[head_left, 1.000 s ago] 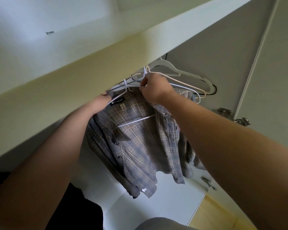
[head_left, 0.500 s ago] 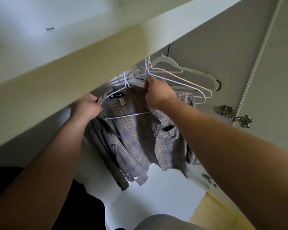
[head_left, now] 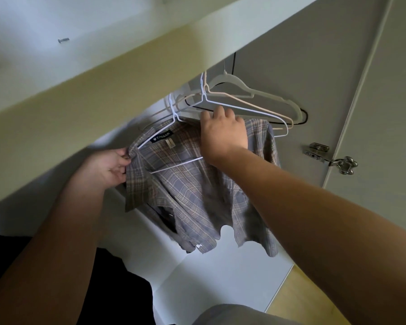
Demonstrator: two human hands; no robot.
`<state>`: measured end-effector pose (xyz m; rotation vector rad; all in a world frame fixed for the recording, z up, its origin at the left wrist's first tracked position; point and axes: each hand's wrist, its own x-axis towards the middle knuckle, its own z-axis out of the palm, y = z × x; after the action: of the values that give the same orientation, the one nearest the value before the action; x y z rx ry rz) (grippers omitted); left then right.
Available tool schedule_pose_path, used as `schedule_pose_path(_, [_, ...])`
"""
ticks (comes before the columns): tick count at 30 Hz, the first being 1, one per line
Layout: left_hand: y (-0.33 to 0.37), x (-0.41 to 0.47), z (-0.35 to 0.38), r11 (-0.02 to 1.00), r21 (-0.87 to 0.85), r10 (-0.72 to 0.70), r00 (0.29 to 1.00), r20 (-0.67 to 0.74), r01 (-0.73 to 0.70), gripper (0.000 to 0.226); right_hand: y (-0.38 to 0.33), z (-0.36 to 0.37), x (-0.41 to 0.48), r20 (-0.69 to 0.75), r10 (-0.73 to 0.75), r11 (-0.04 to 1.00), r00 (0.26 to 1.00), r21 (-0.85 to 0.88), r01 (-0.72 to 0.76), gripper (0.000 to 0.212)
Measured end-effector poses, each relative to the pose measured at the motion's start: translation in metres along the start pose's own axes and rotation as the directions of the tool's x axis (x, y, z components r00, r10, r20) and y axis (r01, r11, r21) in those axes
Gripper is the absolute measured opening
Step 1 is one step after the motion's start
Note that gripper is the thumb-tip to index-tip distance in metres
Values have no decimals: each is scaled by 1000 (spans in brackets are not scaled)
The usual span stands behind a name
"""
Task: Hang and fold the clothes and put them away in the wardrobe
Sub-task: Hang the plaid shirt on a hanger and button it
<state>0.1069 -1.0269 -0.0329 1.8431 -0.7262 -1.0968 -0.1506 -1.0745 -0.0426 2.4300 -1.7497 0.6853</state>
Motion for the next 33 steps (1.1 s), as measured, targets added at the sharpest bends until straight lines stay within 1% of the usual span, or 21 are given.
schedule_pose_path(2, [-1,-1,3,1000,-10,-5,1000,-4,5,47,-1,-1,-2,13,0,1000,1000,21,0,44])
schedule_pose_path(5, [-1,0,12,992,-101,63,989,-132,-77,38,0,-3,-2,19,5,998,1000,68,-6,43])
schedule_pose_path(6, [-2,2,16,982,-114,126,972,-201,-151,28,1,-3,-2,25,9,996,1000,84,-11,44])
schedule_pose_path(7, [-5,3,17,966,-66,225,936,-272,-251,16,2,-2,-2,34,13,995,999,98,-16,45])
schedule_pose_path(8, [-10,3,19,934,41,350,887,-302,-355,13,3,-2,-2,45,17,994,999,111,-22,47])
schedule_pose_path(9, [-16,3,19,877,189,478,837,-266,-441,21,4,-2,-2,58,23,992,998,123,-30,47])
schedule_pose_path(10, [-23,5,19,793,340,584,790,-186,-506,31,5,-2,-3,71,30,990,997,136,-40,47])
schedule_pose_path(11, [-30,6,18,684,481,665,739,-105,-548,39,6,-2,-3,81,38,987,996,155,-50,47])
schedule_pose_path(12, [-35,10,16,554,611,739,672,-49,-565,40,7,-1,-3,86,46,982,995,177,-61,46])
schedule_pose_path(13, [-38,12,14,423,722,810,586,-29,-548,35,8,-1,-4,88,53,978,995,195,-69,46])
schedule_pose_path(14, [-40,15,13,330,804,857,514,-36,-495,27,9,0,-4,90,58,975,994,209,-75,46])
schedule_pose_path(15, [-40,16,13,288,859,877,476,-60,-423,23,10,1,-5,98,61,973,993,215,-81,47])
schedule_pose_path(16, [-41,16,14,279,894,876,474,-88,-350,21,11,2,-5,115,67,972,991,218,-91,48])
schedule_pose_path(18, [-43,12,21,307,926,837,526,-152,-220,18,11,4,-6,159,90,964,983,234,-126,51])
schedule_pose_path(20, [-44,9,27,385,912,771,592,-235,-139,20,12,7,-7,190,123,951,974,258,-170,48])
schedule_pose_path(23, [-44,8,29,470,876,681,676,-282,-108,35,16,11,-10,236,189,929,953,271,-252,39])
schedule_pose_path(25, [-45,9,31,511,849,652,703,-283,-132,37,21,14,-11,266,235,923,935,241,-300,34])
schedule_pose_path(27, [-46,11,33,535,821,656,711,-253,-202,37,25,18,-12,284,257,936,924,163,-311,29])
schedule_pose_path(29, [-49,12,35,589,762,664,699,-266,-269,39,29,24,-13,320,271,942,908,103,-318,34])
schedule_pose_path(31, [-56,13,36,702,656,626,679,-383,-277,44,36,34,-15,389,294,918,873,138,-371,40])
schedule_pose_path(33, [-68,12,36,820,499,544,654,-525,-281,53,45,45,-19,463,303,846,833,271,-459,34])
